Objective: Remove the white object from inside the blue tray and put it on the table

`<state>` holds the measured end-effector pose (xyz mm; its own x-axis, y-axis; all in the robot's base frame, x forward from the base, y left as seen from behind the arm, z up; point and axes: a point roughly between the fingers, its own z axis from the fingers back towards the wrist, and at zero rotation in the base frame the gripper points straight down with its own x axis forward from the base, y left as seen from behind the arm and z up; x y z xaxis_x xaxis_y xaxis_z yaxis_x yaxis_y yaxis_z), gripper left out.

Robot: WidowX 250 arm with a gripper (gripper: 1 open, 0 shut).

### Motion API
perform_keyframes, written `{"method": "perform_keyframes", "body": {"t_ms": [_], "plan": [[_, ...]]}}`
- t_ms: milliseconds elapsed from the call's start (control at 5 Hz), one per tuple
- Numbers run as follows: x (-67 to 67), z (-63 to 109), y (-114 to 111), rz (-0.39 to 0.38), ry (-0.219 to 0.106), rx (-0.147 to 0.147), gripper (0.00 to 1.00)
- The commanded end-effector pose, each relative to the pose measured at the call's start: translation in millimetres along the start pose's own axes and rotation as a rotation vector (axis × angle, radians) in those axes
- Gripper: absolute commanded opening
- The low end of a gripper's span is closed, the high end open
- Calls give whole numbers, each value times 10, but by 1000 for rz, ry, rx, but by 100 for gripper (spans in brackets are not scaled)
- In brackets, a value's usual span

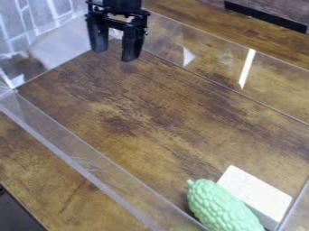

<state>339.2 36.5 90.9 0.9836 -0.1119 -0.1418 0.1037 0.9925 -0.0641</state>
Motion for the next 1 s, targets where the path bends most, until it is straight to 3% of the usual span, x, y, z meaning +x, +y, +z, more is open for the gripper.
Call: {"method": "perform_keyframes", "body": {"t_ms": [0, 800], "plan": [[51, 170, 77, 14, -57, 9, 100], [68, -170, -265, -210, 35, 3, 100]]}}
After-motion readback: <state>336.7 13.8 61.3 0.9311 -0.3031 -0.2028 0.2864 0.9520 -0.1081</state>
